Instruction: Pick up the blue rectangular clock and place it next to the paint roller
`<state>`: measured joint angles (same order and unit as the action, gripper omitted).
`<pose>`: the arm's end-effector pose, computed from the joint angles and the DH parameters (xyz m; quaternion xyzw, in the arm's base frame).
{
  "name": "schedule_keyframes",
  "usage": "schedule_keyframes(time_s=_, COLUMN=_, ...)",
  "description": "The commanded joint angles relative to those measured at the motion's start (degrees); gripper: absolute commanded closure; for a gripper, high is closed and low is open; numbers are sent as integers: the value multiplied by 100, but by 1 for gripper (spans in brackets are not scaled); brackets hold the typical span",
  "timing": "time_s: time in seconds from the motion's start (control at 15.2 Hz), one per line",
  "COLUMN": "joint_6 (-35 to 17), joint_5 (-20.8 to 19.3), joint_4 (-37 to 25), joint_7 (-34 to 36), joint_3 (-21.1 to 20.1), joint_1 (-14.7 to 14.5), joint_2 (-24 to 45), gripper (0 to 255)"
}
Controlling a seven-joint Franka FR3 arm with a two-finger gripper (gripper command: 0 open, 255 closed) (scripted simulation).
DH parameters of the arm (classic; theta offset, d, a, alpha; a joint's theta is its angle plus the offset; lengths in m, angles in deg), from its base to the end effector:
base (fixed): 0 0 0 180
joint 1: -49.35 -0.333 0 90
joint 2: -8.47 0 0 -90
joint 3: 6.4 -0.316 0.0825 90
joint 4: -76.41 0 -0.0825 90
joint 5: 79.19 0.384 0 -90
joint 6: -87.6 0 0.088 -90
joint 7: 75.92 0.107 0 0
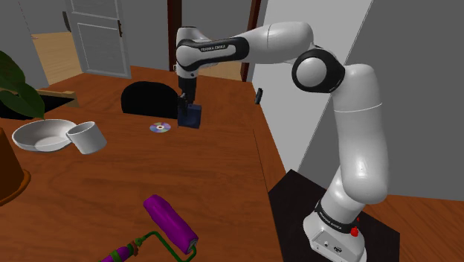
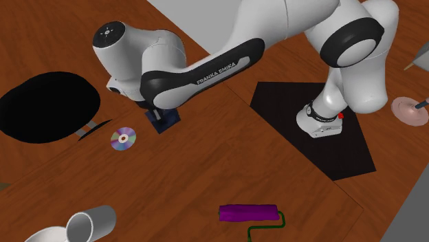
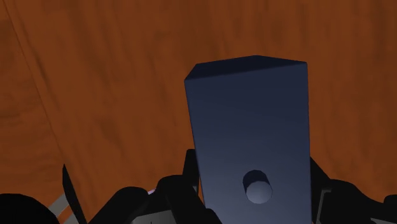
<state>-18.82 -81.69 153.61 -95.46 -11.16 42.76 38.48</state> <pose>0.6961 0.1244 0.4233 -0.9636 -0.2672 0.0060 0.0003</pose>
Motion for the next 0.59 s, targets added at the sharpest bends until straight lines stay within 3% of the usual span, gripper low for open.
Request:
schedule_keyframes(time_s=0.0, joint_6=142, joint_5=3, joint_4=-114, joint_7=-2, joint_3=-2, joint_1=-2, joint_2=-27, gripper=255)
schedule_keyframes(time_s=0.53, joint_6=753, joint_5=7, joint_4=-714, joint_7=-10, joint_3=-6, joint_1=-16, joint_2=-37, gripper=255)
